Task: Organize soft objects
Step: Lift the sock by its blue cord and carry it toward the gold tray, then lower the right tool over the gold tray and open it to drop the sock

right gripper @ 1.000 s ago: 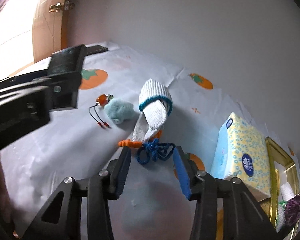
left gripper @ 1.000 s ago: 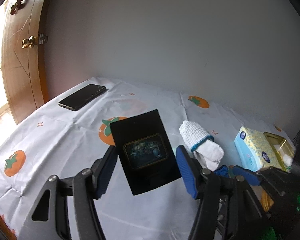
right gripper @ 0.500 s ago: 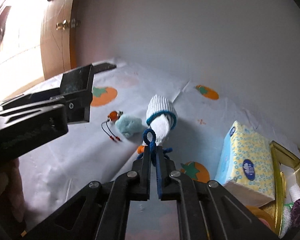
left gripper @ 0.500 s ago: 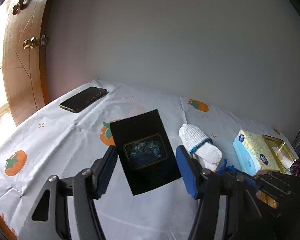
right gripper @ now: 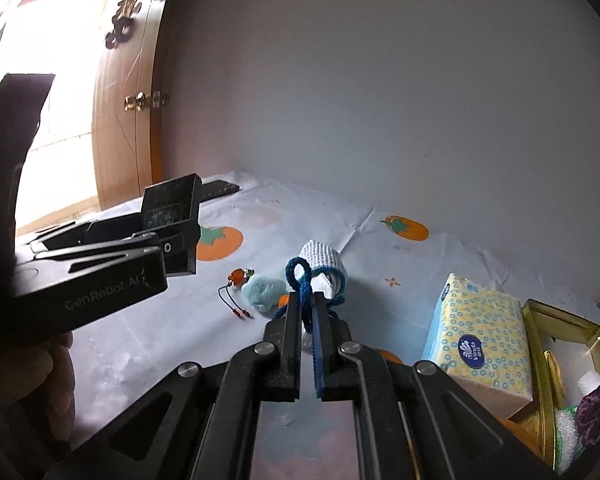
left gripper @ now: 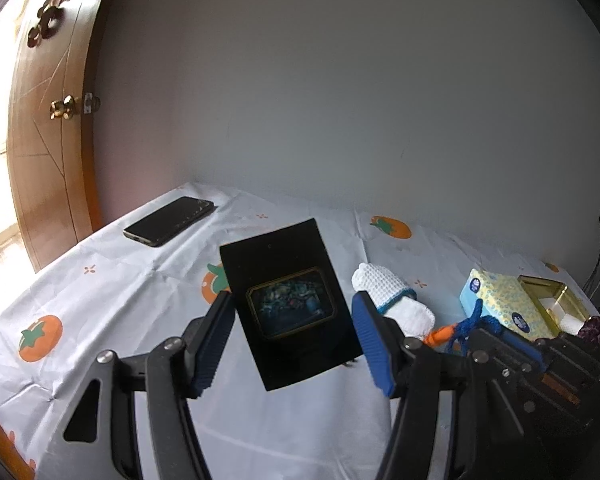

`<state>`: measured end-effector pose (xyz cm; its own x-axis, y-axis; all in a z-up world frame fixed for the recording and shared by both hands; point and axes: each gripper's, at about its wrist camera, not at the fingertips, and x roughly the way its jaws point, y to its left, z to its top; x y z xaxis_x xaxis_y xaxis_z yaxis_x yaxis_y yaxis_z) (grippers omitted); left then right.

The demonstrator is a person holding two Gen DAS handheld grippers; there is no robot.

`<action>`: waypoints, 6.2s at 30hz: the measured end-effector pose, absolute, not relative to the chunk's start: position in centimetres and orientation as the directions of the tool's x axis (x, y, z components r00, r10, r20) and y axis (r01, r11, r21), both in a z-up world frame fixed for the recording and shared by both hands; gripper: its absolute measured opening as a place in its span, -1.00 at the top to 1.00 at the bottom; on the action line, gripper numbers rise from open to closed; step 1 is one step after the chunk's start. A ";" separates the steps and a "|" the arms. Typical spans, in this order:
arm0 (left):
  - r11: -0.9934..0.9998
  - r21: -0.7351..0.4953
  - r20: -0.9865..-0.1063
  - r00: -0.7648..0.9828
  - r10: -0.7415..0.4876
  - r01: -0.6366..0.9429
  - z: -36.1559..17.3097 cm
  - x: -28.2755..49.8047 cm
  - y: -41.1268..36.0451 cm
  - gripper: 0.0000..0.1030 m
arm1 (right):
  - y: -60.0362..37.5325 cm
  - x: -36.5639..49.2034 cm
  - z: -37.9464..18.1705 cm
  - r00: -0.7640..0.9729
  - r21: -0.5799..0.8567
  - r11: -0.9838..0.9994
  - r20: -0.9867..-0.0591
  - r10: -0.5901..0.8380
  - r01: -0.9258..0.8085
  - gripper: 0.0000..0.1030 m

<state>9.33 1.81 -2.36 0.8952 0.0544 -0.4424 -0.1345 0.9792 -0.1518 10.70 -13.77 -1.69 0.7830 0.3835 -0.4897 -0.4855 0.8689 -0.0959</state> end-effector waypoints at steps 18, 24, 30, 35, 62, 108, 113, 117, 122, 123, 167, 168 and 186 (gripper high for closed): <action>0.986 -0.083 -0.322 0.940 0.112 -0.146 -1.4 7.1 0.5 -0.17 | -16.6 8.7 -0.8 0.824 -0.023 0.874 -0.345 0.449 -0.485 0.90; 0.986 -0.066 -0.288 0.949 0.125 -0.150 -1.3 6.4 0.2 -0.18 | -17.2 8.4 -0.6 0.833 -0.008 0.876 -0.313 0.456 -0.483 0.90; 0.987 -0.062 -0.255 0.959 0.125 -0.145 -1.1 5.7 0.1 -0.18 | -17.9 8.2 -0.4 0.842 0.001 0.879 -0.288 0.457 -0.477 0.90; 0.989 -0.048 -0.221 0.967 0.127 -0.141 -1.2 4.9 -0.4 -0.17 | -17.9 7.5 -0.2 0.851 -0.015 0.879 -0.259 0.457 -0.476 0.90; 0.992 -0.018 -0.214 0.969 0.121 -0.128 -0.8 5.2 -3.3 -0.17 | -19.4 5.9 -0.2 0.876 -0.014 0.892 -0.200 0.439 -0.451 0.90; 0.999 0.033 -0.273 0.962 0.005 0.004 -0.5 7.4 -11.4 -0.17 | -25.3 5.3 0.7 0.939 0.021 0.950 -0.152 0.310 -0.310 0.90; 0.999 0.041 -0.267 0.964 -0.004 0.016 0.0 7.2 -12.1 -0.17 | -26.2 5.1 1.1 0.942 0.033 0.952 -0.140 0.305 -0.304 0.90; 0.998 0.053 -0.265 0.964 -0.009 0.024 0.3 7.0 -12.8 -0.17 | -26.8 4.8 1.4 0.944 0.043 0.953 -0.133 0.302 -0.299 0.90; 0.998 0.057 -0.271 0.962 -0.018 0.034 0.4 7.0 -13.4 -0.17 | -27.5 4.5 1.4 0.945 0.052 0.954 -0.128 0.301 -0.297 0.90; 0.998 0.059 -0.273 0.962 -0.020 0.037 0.5 7.0 -13.5 -0.17 | -27.6 4.4 1.4 0.945 0.053 0.954 -0.129 0.301 -0.296 0.90; 0.873 0.046 -0.479 0.778 -0.407 0.486 0.8 4.6 -29.7 -0.17 | -43.9 3.1 1.8 0.953 0.149 0.987 -0.284 0.102 -0.062 0.90; 0.872 0.048 -0.484 0.775 -0.407 0.488 0.7 4.5 -30.0 -0.18 | -44.2 3.3 1.4 0.950 0.145 0.988 -0.297 0.101 -0.059 0.90; 0.875 0.071 -0.520 0.767 -0.377 0.478 -0.7 4.5 -30.9 -0.55 | -45.5 3.9 -0.9 0.906 0.141 0.990 -0.417 0.069 -0.010 0.57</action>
